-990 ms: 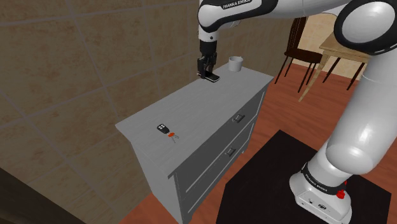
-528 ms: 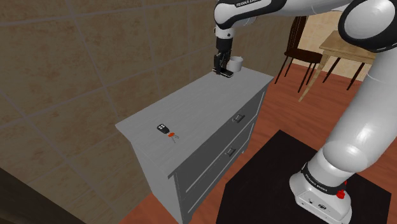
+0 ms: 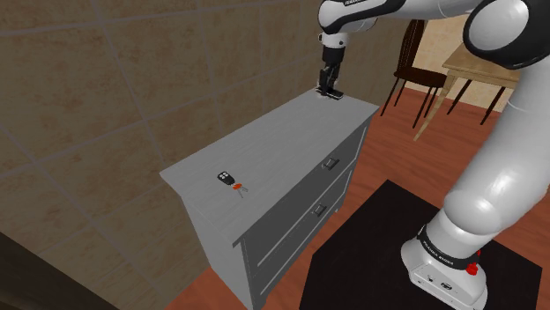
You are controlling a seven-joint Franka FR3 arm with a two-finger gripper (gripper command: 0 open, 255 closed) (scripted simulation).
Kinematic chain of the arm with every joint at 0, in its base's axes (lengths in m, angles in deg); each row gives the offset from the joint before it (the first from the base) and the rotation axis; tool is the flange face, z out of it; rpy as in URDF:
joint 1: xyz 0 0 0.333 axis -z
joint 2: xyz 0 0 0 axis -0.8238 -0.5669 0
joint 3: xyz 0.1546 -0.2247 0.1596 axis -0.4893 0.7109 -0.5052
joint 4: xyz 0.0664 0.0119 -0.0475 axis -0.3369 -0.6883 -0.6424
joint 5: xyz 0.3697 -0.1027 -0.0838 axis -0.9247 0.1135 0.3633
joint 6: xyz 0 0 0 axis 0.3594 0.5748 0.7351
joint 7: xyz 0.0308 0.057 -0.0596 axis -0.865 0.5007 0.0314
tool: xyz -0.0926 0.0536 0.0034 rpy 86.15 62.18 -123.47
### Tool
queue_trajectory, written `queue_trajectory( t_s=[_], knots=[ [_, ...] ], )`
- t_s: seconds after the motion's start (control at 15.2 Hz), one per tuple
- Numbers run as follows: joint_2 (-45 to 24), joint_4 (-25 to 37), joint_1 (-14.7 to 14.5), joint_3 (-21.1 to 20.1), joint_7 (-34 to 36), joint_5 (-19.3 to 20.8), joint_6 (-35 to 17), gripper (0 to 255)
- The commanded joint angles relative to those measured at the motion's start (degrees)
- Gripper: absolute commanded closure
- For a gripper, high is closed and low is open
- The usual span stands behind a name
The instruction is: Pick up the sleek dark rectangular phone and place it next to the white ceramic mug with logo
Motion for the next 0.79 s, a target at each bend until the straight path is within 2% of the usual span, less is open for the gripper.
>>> queue_trajectory(
  t_s=[0.0, 0.73],
  knots=[
    [-0.6, 0.4, 1.5, 1.1, -2.7, -0.1, -0.2, 255],
    [-8.4, 11.0, 10.1, 6.4, -16.4, -1.3, 3.2, 255]
  ],
)
